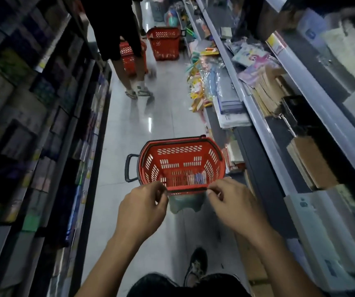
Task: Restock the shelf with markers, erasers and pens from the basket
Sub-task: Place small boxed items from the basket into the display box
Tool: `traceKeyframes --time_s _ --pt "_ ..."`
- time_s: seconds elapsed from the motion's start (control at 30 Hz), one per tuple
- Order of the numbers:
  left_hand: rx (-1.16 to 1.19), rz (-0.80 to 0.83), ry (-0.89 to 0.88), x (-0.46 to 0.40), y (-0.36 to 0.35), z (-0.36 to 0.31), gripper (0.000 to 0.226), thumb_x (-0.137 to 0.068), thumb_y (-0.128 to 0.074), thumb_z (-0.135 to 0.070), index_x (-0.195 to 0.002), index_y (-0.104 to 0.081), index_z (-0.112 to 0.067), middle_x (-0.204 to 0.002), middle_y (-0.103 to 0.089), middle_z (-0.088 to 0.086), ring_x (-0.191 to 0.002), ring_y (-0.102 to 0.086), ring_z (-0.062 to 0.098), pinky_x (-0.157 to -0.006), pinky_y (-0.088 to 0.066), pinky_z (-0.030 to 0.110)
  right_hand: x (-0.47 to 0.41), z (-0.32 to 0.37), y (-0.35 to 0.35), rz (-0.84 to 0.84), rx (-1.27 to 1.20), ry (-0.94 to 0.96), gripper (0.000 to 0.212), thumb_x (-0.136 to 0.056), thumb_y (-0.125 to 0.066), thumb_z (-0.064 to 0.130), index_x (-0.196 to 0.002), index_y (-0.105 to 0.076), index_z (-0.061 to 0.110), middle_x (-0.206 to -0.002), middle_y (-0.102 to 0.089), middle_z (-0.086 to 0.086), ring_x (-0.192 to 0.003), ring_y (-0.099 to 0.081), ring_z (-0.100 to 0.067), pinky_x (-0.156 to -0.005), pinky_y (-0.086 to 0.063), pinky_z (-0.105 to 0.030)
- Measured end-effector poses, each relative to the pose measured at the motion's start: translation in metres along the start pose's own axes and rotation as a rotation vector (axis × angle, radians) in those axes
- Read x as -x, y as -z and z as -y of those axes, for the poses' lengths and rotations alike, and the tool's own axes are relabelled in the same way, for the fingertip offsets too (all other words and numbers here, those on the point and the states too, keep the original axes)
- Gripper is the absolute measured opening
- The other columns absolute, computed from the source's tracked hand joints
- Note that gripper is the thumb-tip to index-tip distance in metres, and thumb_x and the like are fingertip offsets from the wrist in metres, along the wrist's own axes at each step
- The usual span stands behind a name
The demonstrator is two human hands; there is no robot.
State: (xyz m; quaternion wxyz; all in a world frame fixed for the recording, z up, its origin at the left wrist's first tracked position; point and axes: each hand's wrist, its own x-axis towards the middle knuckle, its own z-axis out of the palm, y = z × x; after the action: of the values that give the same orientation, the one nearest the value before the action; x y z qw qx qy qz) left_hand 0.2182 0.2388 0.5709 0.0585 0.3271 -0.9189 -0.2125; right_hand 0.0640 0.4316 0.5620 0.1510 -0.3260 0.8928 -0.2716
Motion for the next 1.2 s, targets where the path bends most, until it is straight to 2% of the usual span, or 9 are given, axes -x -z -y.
traceKeyframes --time_s 0.07,0.23,0.33,0.43,0.7,0.8,0.87,1.07,1.2 --pt "-0.001 0.002 0.036 -0.026 0.0 0.005 0.012 -0.095 -0.054 -0.048 -0.09 -0.062 -0.039 -0.077 -0.065 -0.02 -0.065 -0.059 0.008 -0.049 -0.036 0.023 -0.036 0.001 0.0 0.049 0.015 0.025 0.017 -0.098 -0.058 0.042 -0.105 -0.069 0.031 -0.101 -0.061 0.015 -0.087 -0.058 -0.005 -0.067 -0.041 -0.017" --pt "-0.001 0.011 0.102 -0.089 -0.001 0.025 0.017 -0.098 -0.059 -0.046 -0.1 -0.071 -0.034 -0.087 -0.072 -0.018 -0.067 -0.063 0.006 -0.052 -0.038 0.018 -0.109 0.002 -0.014 0.129 0.039 0.017 0.018 -0.099 -0.058 0.042 -0.108 -0.069 0.031 -0.101 -0.06 0.015 -0.089 -0.058 -0.005 -0.076 -0.05 -0.025" --pt "0.01 0.041 0.116 -0.131 -0.007 0.039 0.017 -0.099 -0.058 -0.045 -0.099 -0.07 -0.033 -0.088 -0.073 -0.016 -0.069 -0.063 0.006 -0.056 -0.049 0.023 -0.148 0.003 -0.027 0.178 0.042 -0.009 0.019 -0.099 -0.058 0.043 -0.109 -0.07 0.032 -0.104 -0.061 0.015 -0.092 -0.059 -0.006 -0.08 -0.054 -0.029" --pt "0.028 0.072 0.101 -0.177 -0.014 0.051 0.017 -0.1 -0.056 -0.045 -0.098 -0.068 -0.032 -0.089 -0.072 -0.017 -0.07 -0.062 0.005 -0.055 -0.044 0.021 -0.184 0.003 -0.039 0.189 0.045 -0.048 0.021 -0.099 -0.058 0.043 -0.112 -0.07 0.032 -0.108 -0.064 0.015 -0.097 -0.061 -0.007 -0.085 -0.056 -0.033" --pt "0.013 0.231 0.042 -0.27 -0.042 0.083 0.017 -0.096 -0.051 -0.042 -0.092 -0.064 -0.032 -0.081 -0.067 -0.014 -0.073 -0.062 0.012 -0.056 -0.047 0.03 -0.259 -0.003 -0.069 0.303 0.079 -0.218 0.019 -0.097 -0.06 0.045 -0.099 -0.072 0.03 -0.09 -0.066 0.016 -0.082 -0.061 -0.001 -0.072 -0.053 -0.028" --pt "0.021 0.29 0.035 -0.296 -0.061 0.095 0.017 -0.096 -0.053 -0.041 -0.093 -0.066 -0.031 -0.084 -0.069 -0.013 -0.075 -0.063 0.014 -0.057 -0.047 0.031 -0.279 -0.018 -0.085 0.37 0.075 -0.249 0.017 -0.098 -0.059 0.045 -0.098 -0.071 0.033 -0.085 -0.062 0.019 -0.077 -0.058 0.003 -0.065 -0.045 -0.018" --pt "0.036 0.32 0.051 -0.313 -0.079 0.101 0.016 -0.096 -0.055 -0.039 -0.092 -0.067 -0.031 -0.084 -0.07 -0.014 -0.074 -0.063 0.013 -0.057 -0.048 0.03 -0.294 -0.032 -0.1 0.416 0.051 -0.267 0.014 -0.098 -0.06 0.042 -0.097 -0.071 0.033 -0.086 -0.063 0.02 -0.076 -0.057 0.008 -0.063 -0.038 -0.012" --pt "0.107 0.396 0.206 -0.345 -0.179 0.133 0.019 -0.097 -0.053 -0.036 -0.081 -0.059 -0.03 -0.074 -0.063 -0.015 -0.065 -0.056 0.004 -0.052 -0.04 0.025 -0.335 -0.112 -0.195 0.565 -0.018 -0.345 0.01 -0.098 -0.062 0.029 -0.095 -0.072 0.028 -0.09 -0.069 0.011 -0.079 -0.063 -0.002 -0.064 -0.046 -0.02" --pt "0.19 0.478 0.373 -0.356 -0.282 0.172 0.017 -0.098 -0.058 -0.029 -0.087 -0.069 -0.022 -0.083 -0.073 -0.007 -0.077 -0.067 0.017 -0.068 -0.052 0.035 -0.359 -0.179 -0.291 0.664 0.047 -0.321 0.015 -0.096 -0.064 0.018 -0.103 -0.077 0.015 -0.093 -0.072 0.003 -0.09 -0.07 -0.019 -0.067 -0.038 -0.017"
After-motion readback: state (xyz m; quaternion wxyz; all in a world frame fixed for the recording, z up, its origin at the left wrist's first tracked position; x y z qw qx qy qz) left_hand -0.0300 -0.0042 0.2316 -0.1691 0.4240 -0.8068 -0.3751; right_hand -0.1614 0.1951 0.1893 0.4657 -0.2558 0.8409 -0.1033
